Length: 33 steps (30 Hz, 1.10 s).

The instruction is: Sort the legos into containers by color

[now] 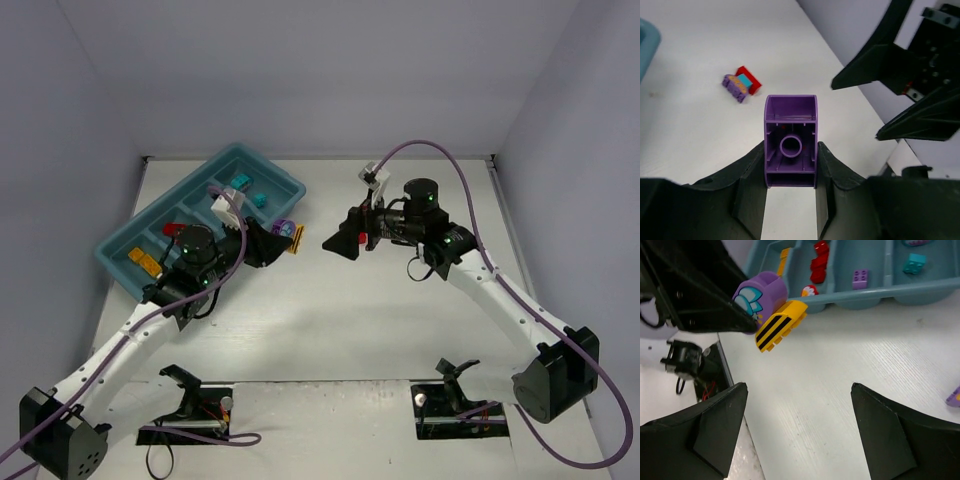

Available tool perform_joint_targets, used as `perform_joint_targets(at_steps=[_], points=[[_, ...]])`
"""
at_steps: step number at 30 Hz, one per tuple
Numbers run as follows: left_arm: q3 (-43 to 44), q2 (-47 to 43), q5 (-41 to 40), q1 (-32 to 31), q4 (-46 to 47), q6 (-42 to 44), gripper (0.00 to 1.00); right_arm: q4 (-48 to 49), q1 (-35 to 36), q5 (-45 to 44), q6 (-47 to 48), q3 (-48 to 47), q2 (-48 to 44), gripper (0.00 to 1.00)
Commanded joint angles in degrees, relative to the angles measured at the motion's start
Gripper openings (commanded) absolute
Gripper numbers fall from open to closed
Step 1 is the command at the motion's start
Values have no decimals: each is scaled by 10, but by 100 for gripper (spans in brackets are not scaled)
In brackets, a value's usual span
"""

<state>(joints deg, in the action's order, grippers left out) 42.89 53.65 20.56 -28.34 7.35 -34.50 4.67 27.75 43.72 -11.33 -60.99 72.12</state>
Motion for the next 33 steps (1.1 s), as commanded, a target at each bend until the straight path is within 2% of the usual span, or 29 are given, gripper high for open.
perform_joint_targets(at_steps=[1, 4, 8, 14, 16, 25, 28, 33], points=[[55, 11, 175, 15, 35, 26, 0, 17, -1, 107, 74, -26, -7, 81], [82, 30, 240, 17, 31, 29, 0, 17, -1, 152, 91, -43, 2, 81], [106, 50, 283, 17, 22, 35, 0, 17, 0, 194, 104, -69, 10, 81], [121, 58, 298, 16, 15, 38, 0, 17, 2, 220, 105, -89, 24, 75], [128, 61, 301, 15, 15, 38, 0, 17, 5, 232, 106, -90, 29, 70], [134, 63, 316, 16, 32, 33, 0, 17, 12, 255, 107, -87, 40, 61], [131, 65, 321, 15, 41, 28, 0, 17, 15, 263, 108, -91, 45, 56], [130, 68, 321, 15, 57, 26, 0, 17, 21, 275, 109, -95, 58, 38]])
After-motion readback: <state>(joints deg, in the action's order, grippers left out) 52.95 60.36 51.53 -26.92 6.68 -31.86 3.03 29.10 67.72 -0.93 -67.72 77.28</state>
